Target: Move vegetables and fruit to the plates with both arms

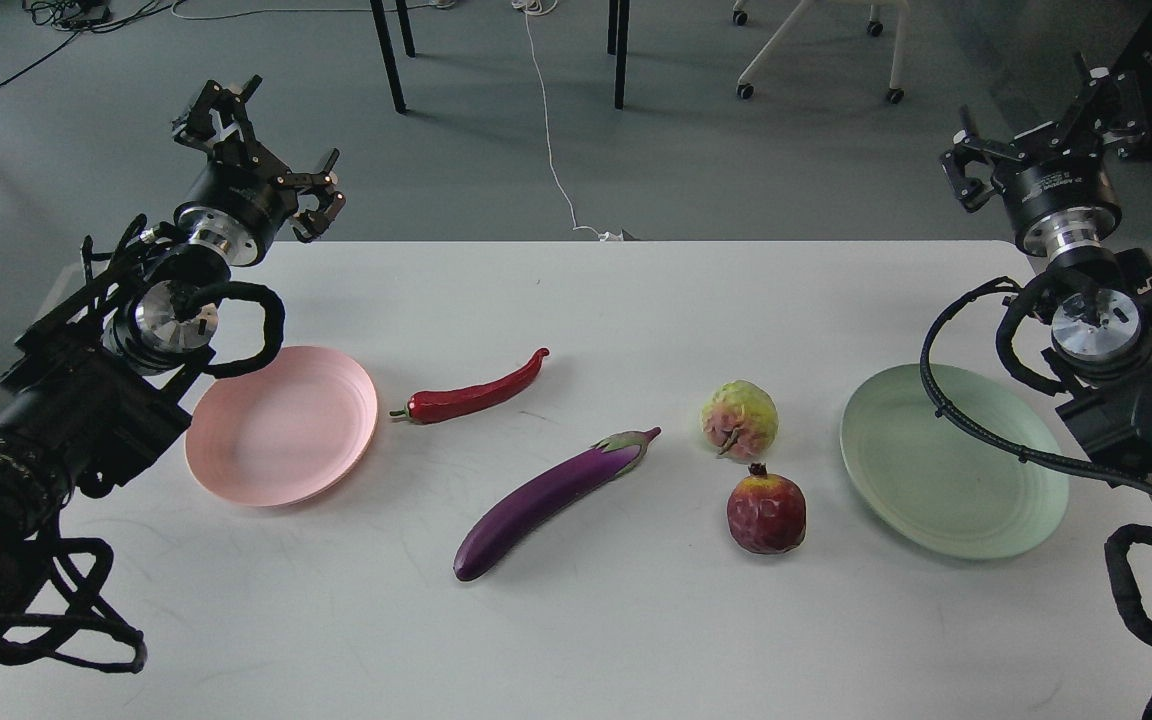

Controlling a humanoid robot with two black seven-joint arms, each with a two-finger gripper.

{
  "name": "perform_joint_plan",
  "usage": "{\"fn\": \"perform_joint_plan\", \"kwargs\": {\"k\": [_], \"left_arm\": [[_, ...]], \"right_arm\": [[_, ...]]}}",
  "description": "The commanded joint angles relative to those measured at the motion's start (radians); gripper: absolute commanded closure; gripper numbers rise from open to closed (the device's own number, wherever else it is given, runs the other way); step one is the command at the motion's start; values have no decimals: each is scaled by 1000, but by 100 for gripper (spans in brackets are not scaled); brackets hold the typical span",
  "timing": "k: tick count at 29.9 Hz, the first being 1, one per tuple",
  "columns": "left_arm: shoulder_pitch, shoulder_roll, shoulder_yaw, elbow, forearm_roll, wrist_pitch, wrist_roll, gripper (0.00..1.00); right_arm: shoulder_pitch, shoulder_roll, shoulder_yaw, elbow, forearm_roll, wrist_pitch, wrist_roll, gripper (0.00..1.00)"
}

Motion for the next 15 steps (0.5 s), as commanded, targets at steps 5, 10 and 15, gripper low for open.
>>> {"fn": "perform_joint_plan", "kwargs": {"k": [5, 10, 15], "left_arm": [[0, 0, 0, 1, -6, 9, 0, 2], [-3, 12, -4, 6, -4, 32, -17, 2], [-4, 12, 0, 1, -1, 23, -19, 2]], "right_arm": [[10, -12, -15, 12, -8, 0, -3, 1], [108, -109, -180, 15, -35, 0, -49, 1], [283, -169, -453, 33, -45, 0, -74, 1]]}}
